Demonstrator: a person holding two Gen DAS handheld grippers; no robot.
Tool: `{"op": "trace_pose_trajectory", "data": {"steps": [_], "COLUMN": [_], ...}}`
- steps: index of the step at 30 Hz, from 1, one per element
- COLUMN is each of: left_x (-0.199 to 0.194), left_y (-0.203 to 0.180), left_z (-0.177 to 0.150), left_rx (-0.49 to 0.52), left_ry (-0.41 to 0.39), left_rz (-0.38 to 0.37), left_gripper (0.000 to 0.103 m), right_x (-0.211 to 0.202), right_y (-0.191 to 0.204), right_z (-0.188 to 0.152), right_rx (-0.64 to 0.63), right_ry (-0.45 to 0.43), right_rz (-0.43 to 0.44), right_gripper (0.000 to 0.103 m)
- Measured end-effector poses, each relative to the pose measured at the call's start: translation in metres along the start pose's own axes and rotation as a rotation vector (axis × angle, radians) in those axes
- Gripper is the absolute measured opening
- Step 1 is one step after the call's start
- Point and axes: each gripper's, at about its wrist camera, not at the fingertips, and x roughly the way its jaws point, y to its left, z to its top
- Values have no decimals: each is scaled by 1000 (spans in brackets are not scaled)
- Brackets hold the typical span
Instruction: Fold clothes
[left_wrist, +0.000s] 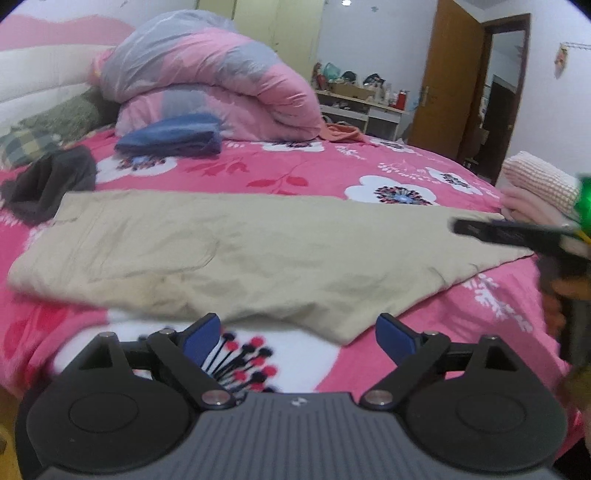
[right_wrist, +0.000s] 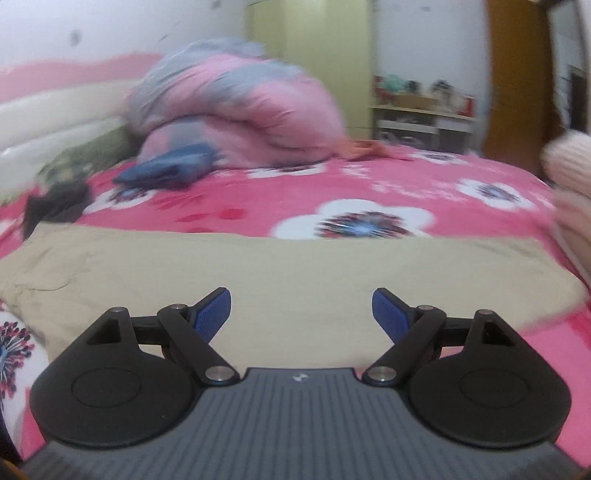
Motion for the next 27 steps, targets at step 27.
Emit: {"op": "trace_pose_trajectory", "data": {"steps": [27], "left_x": [-19], "left_y": [86], "left_z": [-17], "left_rx": [-199], "left_ry": [-99], "left_rz": [27], "left_gripper": [103], "right_x": [41], "right_y": [134], "right_z": [2], "right_rx": [-142], "right_ry": [100], "right_rz": [269], "right_gripper": [87]}}
